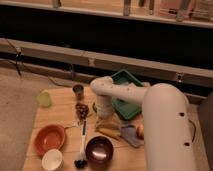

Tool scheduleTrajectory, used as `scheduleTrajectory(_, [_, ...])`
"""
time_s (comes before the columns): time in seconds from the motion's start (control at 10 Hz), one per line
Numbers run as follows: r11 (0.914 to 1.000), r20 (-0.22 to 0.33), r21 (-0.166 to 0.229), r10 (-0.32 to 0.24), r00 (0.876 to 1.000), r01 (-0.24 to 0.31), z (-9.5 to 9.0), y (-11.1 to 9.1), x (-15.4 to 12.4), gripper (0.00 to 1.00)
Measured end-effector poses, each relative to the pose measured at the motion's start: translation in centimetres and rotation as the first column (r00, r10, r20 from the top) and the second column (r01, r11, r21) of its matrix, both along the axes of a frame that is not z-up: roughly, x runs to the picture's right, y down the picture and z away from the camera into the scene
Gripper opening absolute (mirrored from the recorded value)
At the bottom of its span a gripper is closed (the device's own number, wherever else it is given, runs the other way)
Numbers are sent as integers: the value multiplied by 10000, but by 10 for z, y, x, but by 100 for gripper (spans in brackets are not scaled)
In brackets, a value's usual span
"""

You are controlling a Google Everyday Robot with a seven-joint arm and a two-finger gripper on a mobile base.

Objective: Place banana in paper cup

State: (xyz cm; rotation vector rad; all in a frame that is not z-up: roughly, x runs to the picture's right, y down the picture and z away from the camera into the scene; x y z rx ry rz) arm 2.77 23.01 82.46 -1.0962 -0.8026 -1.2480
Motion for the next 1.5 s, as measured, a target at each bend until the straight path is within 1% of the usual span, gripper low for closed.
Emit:
scheduleTrajectory(0.1, [10000,-72,10,3,10000,-2,-1,0,5,62])
scheduleTrajectory(0.2, [10000,-103,13,-7,9999,7,-1,1,8,54])
scheduleTrajectory(0.4, [10000,-114,62,-20,9999,21,-4,3,13,35])
scheduleTrajectory(0.5, [10000,-133,96,11,9999,-9,-5,3,15,24])
scheduleTrajectory(0.6, [9999,-144,141,33,9999,-31,-6,3,17,12])
scheduleTrajectory(0.7, [9998,-146,171,43,9999,-40,-6,3,18,5])
scheduleTrajectory(0.8, [9998,-152,212,60,9999,-56,-7,2,19,0])
scheduleTrajectory(1.0, [9990,-213,406,180,9996,-171,-8,0,20,0])
scheduleTrajectory(1.1, [9975,-213,647,310,9993,-295,-11,-6,19,0])
scheduleTrajectory(1.3, [9931,-137,1111,401,9991,-383,-21,-26,13,0])
scheduleTrajectory(1.5, [9872,5,1563,309,9995,-306,-34,-51,-3,0])
